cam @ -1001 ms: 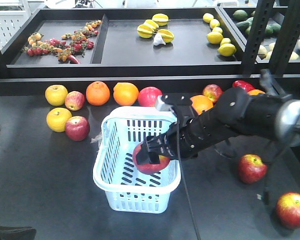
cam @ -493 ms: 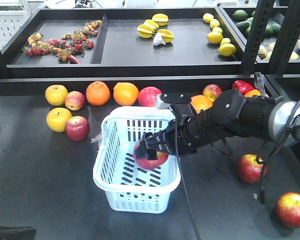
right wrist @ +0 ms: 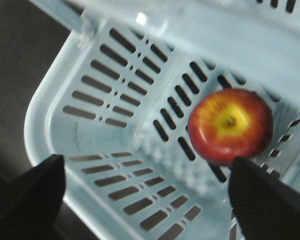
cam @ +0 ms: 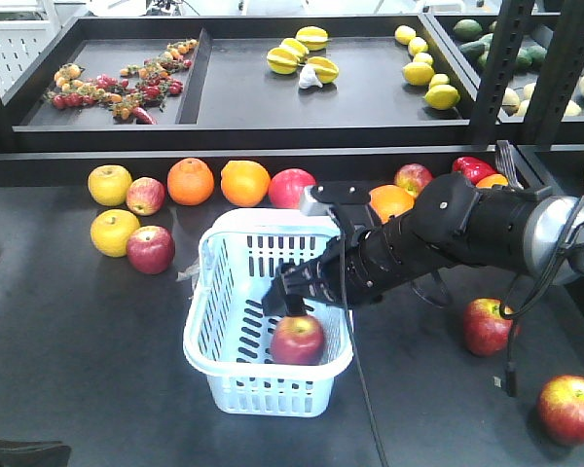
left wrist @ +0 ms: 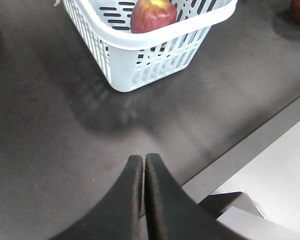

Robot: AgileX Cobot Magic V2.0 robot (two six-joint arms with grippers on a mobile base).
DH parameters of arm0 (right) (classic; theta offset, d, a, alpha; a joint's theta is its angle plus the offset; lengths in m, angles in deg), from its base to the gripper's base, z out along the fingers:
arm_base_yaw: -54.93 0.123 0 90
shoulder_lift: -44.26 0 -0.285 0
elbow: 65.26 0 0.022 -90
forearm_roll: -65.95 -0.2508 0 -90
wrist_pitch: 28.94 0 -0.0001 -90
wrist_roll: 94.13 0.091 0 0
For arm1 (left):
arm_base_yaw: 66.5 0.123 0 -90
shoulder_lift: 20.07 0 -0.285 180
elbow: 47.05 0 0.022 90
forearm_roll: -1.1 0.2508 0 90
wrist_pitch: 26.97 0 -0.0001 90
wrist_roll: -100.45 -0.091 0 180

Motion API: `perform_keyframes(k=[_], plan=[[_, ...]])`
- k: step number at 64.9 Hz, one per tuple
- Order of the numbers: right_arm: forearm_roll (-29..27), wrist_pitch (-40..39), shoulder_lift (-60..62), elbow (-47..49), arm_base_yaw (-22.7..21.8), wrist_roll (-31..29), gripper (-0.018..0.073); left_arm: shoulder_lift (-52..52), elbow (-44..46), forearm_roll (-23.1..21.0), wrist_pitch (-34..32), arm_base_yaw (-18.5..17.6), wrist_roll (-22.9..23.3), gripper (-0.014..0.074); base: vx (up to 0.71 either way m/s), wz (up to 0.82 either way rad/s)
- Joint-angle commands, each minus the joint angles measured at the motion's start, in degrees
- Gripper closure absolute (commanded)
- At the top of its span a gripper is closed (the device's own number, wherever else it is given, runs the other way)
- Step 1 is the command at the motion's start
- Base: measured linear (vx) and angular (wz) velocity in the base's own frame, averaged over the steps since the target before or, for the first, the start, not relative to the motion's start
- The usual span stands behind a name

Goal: Pick three apples into basket with both arms
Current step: 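Move the apple over the basket and open the right gripper, then withdraw the right gripper toward the next red apple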

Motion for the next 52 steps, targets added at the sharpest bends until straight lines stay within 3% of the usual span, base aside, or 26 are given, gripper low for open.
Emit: perform_keyframes(k=[1, 10, 17, 28, 32, 39, 45, 52], plan=[[-1.09, 2.07, 4.49, 1.87, -0.06, -0.22, 0.0057, -0.31, 1.37, -1.92, -2.75, -0.08, 0.41, 0.0604, 0.0, 0.0], [-0.21, 5.19, 8.36, 1.87, -0.06, 0.14, 0.0328, -0.31, 1.37, -1.92, -2.75, -0.08, 0.41, 0.0604, 0.0, 0.0], [4.16, 8.21, 12.43, 1.73, -0.06, 1.88, 0.0578, -0.31, 1.37, -1.92, -2.75, -0.08, 0.41, 0.0604, 0.0, 0.0], [20.54, 8.9, 21.06, -1.64, -0.33, 14.37, 0.0568, -0.31, 1.37, -1.86, -2.75, -0.08, 0.41, 0.0604, 0.0, 0.0], [28.27, 8.35, 24.77, -4.49, -1.87, 21.54, 0.0568, -0.31, 1.37, -1.86, -2.75, -0.08, 0.41, 0.0604, 0.0, 0.0], [36.85, 8.36, 30.95, -10.6, -7.21, 29.4, 0.0568, -0.31, 1.37, -1.86, -2.75, -0.08, 0.41, 0.0604, 0.0, 0.0], [39.81, 8.18, 34.49, -15.84, -13.94, 31.76, 0.0566, -0.31, 1.37, -1.86, -2.75, -0.08, 0.41, 0.0604, 0.0, 0.0], [39.21, 9.26, 35.79, -19.12, -21.74, 29.37, 0.0547, -0.31, 1.37, -1.86, -2.75, -0.08, 0.41, 0.0604, 0.0, 0.0]])
